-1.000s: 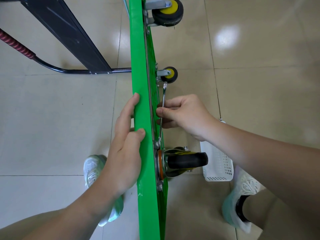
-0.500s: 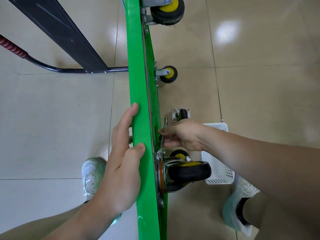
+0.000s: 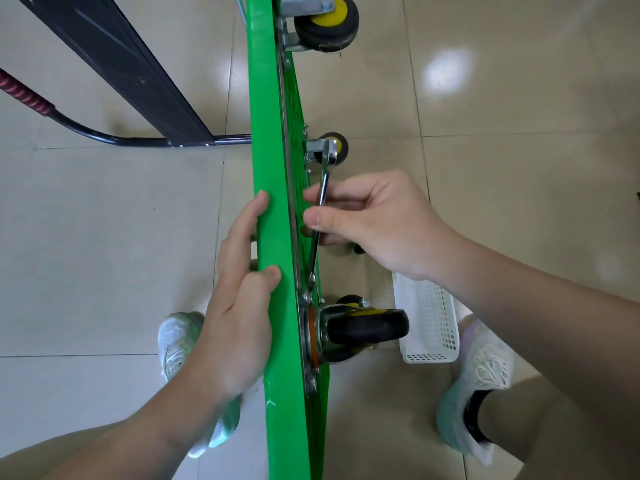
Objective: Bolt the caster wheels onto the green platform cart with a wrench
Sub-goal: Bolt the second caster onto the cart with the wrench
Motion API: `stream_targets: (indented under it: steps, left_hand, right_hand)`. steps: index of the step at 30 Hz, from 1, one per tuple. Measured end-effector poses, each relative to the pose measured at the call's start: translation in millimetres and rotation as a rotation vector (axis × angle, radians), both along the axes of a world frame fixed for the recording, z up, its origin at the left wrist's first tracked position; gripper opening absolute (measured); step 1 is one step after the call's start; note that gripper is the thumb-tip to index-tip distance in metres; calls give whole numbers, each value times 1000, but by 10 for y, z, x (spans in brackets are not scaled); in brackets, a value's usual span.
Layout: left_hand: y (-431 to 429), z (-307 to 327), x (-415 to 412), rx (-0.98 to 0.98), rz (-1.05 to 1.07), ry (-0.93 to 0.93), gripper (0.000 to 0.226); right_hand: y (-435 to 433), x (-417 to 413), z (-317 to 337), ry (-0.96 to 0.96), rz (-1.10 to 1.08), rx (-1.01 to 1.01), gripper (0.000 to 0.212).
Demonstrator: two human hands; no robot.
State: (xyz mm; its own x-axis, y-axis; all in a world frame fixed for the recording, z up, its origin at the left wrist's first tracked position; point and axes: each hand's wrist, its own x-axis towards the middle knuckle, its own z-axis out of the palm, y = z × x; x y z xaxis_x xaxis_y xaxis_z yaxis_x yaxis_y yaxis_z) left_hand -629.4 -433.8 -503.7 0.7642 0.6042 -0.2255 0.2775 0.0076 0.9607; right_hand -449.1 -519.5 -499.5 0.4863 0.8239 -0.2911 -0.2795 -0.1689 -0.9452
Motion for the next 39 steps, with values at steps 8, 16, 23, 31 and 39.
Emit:
stream_targets:
  steps: [8,16,23,31,39]
  left_hand:
    - [16,-37,-4,15,14,-14,70]
    - [36,-52,8,2,22,-8,72]
    - [14,-9,-2,5,15,-7,71]
    - [0,10,-1,19,3,19,70]
    - [6,14,3,-28,2,16,71]
  right_hand:
    - [-238,-191,52,-106,90,40,26]
    - [-179,-283,-93,-145,74,3,27]
    - [-78,-230,-208,-143,106,1,29]
    - [-68,-160,-332,-58,99,24,29]
    - [118,42,-635,106,101,-182,46]
